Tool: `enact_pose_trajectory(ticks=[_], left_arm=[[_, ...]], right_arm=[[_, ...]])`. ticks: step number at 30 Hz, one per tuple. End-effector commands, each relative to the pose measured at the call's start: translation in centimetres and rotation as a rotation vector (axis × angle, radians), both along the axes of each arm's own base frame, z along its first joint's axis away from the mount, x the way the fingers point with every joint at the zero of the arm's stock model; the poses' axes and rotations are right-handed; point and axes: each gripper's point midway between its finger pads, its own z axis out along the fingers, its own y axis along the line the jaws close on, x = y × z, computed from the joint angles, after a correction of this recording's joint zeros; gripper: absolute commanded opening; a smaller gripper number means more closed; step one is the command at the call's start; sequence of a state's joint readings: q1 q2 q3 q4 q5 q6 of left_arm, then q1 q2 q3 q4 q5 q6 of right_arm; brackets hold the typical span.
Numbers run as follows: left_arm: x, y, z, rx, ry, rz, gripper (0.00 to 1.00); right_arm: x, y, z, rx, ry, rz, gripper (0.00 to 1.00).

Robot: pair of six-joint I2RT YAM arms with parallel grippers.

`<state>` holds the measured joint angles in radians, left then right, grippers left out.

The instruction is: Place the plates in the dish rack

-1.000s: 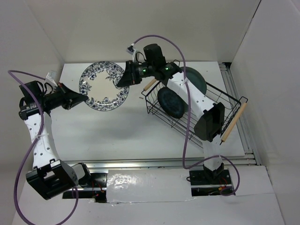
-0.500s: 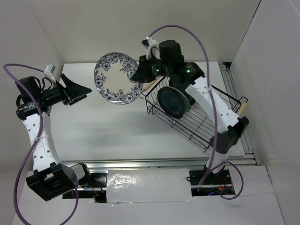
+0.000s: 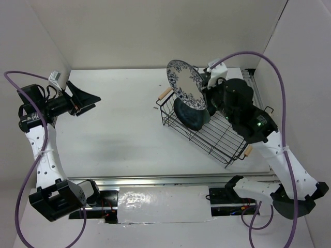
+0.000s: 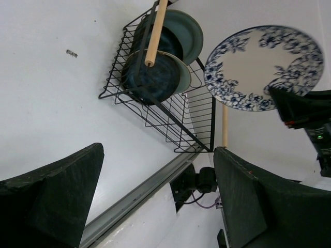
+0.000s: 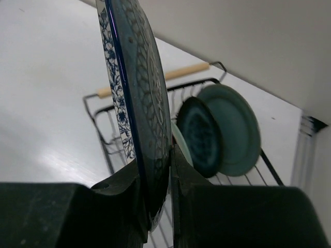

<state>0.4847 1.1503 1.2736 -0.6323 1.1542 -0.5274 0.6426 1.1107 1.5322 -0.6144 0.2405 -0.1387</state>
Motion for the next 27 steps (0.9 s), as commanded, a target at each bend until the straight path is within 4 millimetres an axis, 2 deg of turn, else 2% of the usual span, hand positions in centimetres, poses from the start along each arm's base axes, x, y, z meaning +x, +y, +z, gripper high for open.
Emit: enact_pose_trajectory(ticks=[1,6,11,27], left_arm=[[0.4,0.1,-1.0,-0.013,0.003,0.022,0.99],[0.5,0.2,-2.4,-0.034,0.036,0.021,0.99],[0.7,0.5,-2.5,-0.005,0.038,0.046,0.99],[0.8,0.7,-3.1,0.007,0.049,0.052,0.99]], right_arm=[[2.6,-1.4,0.4,-0.062,-0.175,-0.103,0.0],[2.6,-2.0,-2.8,-0.121,-0.155,-0.102,0.0],[3.3,-2.5,-5.9,-0.187,-0.104,-0.13,0.0],[3.7,-1.0,-11.6,-0.221,-0.006,-0.002,0.0]])
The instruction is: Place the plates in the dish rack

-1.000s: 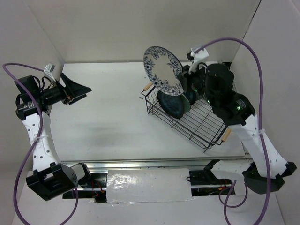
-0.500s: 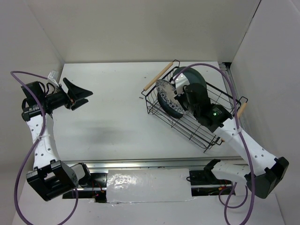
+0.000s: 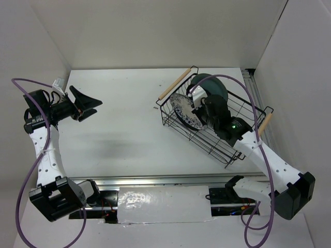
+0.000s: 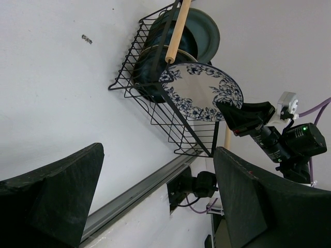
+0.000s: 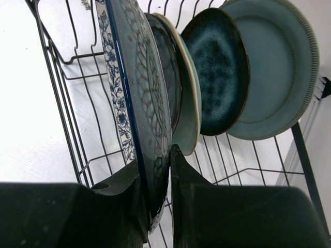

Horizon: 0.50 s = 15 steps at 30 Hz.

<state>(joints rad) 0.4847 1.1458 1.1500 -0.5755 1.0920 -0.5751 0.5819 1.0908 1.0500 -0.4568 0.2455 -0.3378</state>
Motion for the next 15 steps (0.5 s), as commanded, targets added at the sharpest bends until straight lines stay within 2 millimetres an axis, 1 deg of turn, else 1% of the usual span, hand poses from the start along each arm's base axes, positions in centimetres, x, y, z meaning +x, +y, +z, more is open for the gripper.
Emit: enact_pose_trajectory(ticks=[1,6,7,10,12,15], left_arm=[[0.2,0.1,0.7,0.04,-0.05,-0.01,0.99],[0.3,0.2,0.5,0.044,-0.049,-0.006,0.99],[0.4,0.3,0.3,0.048,-0.048,-0.001,0.99],[0.4,0.4,-0.5,0.039,-0.025,0.002,0.99],[0.5,0.4,-0.8,0.037,-0.019,0.005,0.99],[0.5,0.5,-1.0,0.041,-0.014,0.009,0.99]], right_arm=[[1.8,1.3,5.0,0.133,-0.178,0.03,0.0],[2.1,1.6,4.1,0.126,-0.168,0.045,0.0],[2.2,1.7,3.6,0.118,-0.156,0.047,0.0],[2.5,1.8,2.9,0.111,-0.139,0.053,0.0],[2.5,2.1,2.5,0.108,-0.128,0.065,0.0],[2.7,2.1,2.1,0.107,-0.12,0.062,0.0]])
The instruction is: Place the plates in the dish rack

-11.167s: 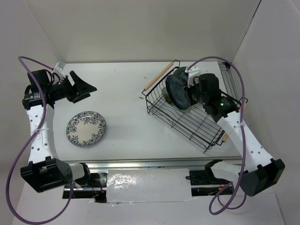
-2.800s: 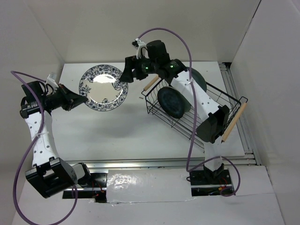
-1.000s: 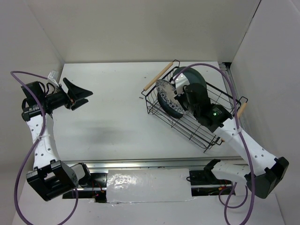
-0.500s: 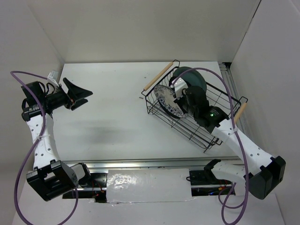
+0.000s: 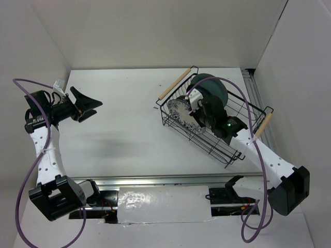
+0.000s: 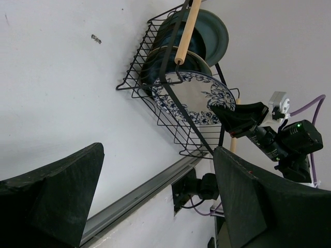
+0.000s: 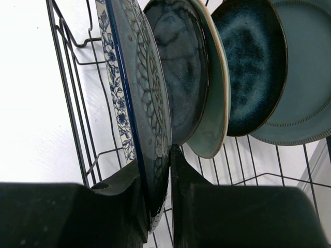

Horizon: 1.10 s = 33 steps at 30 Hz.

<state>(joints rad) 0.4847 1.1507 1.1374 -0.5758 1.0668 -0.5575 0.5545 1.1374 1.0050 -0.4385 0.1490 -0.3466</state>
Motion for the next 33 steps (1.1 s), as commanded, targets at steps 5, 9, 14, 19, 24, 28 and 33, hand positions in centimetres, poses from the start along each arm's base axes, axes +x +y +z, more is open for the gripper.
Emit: enact_pose_trajectory(ticks=[5,9,14,19,24,28,33], left_arm=[[0.3,0.3,-0.1,0.035,-0.029,0.0,0.98],[0.4,0.4,-0.2,0.038,-0.025,0.002,0.98],[0.4,0.3,-0.2,0.039,-0.028,0.002,0.99],[0.3,0.3,-0.1,0.04,-0.029,0.002,0.99],[0.3,0.3,-0.1,0.041,-0.03,0.002,0.99],[0.2,0.2,0.0,0.042,-0.03,0.001,0.99],[0.1,0.2,-0.2,0.039,-0.028,0.002,0.99]], right_arm=[[2.9,1.3,4.3,0.105,-0.177,-0.003,0.0],[3.0,1.3,3.3,0.103,-0.158,-0.005,0.0],[3.1,1.2,2.3,0.092,-0.134,-0.019,0.0],[3.3,1.2,2.0,0.093,-0.096,-0.04,0.17],[3.3,1.4,2.3,0.107,-0.078,-0.046,0.5],[3.0,1.4,3.8,0.134,-0.096,-0.062,0.61],[1.5,1.3,7.5,0.197,-0.168,-0.045,0.66]])
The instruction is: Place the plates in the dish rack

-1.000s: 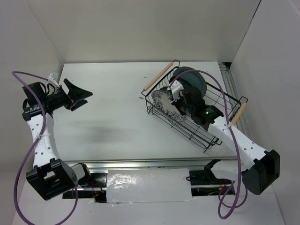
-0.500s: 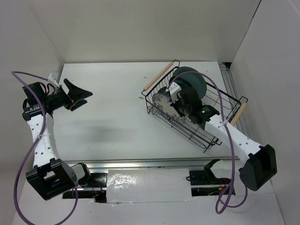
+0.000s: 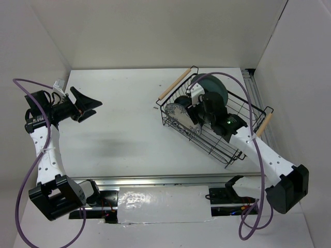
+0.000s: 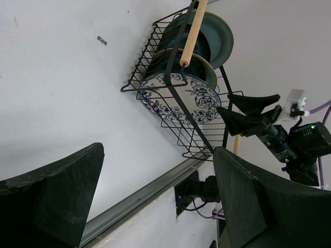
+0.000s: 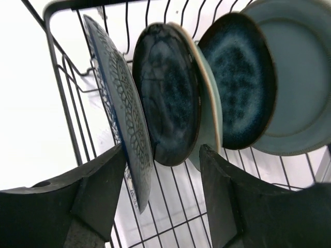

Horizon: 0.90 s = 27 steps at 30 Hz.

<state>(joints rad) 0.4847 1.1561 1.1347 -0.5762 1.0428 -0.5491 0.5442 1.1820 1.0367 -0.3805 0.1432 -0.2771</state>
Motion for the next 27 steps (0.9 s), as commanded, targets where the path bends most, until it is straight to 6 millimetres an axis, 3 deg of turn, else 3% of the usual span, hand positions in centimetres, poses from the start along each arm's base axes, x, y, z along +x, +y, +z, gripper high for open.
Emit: enact_pose_trajectory(ticks=[1,4,5,6,7,8,11,15,19,25,27], left_arm=[[-0.1,-0.1,0.3,0.024,-0.037,-0.014,0.99],[-0.1,-0.1,0.6,0.022,-0.043,-0.015,0.99],[0.0,-0.1,0.8,0.022,-0.04,-0.014,0.99],[0.0,-0.1,0.8,0.022,-0.04,-0.014,0.99],[0.0,-0.1,0.9,0.024,-0.043,-0.016,0.99],[-0.1,-0.1,0.9,0.024,-0.043,-0.014,0.99],[-0.2,-0.3,1.1,0.018,-0.047,-0.02,0.99],[-0.5,-0.4,1.2,0.014,-0.048,-0.029,0.99],[-0.5,-0.3,1.2,0.027,-0.039,-0.013,0.99],[-0.7,-0.4,0.9,0.025,-0.039,-0.013,0.99],[-0.8,-0.6,0.7,0.01,-0.033,-0.026,0.99]], right_arm=[[-0.2,0.2,7.1,0.118,-0.165,-0.013,0.66],[-0.9,-0.6,9.3,0.147,-0.175,-0.052,0.74],[-1.4,-1.0,12.5,0.206,-0.186,-0.09,0.76],[-1.8,-1.3,11.7,0.185,-0.155,-0.094,0.76],[-1.9,-1.3,12.2,0.211,-0.137,-0.112,0.76],[-2.1,-1.8,14.3,0.243,-0.163,-0.138,0.78],[-3.0,-3.2,15.6,0.293,-0.14,-0.223,0.84],[-4.2,-5.3,15.0,0.378,-0.072,-0.343,0.9],[-4.9,-9.8,13.0,0.489,-0.034,-0.607,1.0],[-7.5,-14.8,11.2,0.615,-0.062,-0.86,1.0],[-8.5,-15.9,11.5,0.648,-0.102,-0.902,1.0]])
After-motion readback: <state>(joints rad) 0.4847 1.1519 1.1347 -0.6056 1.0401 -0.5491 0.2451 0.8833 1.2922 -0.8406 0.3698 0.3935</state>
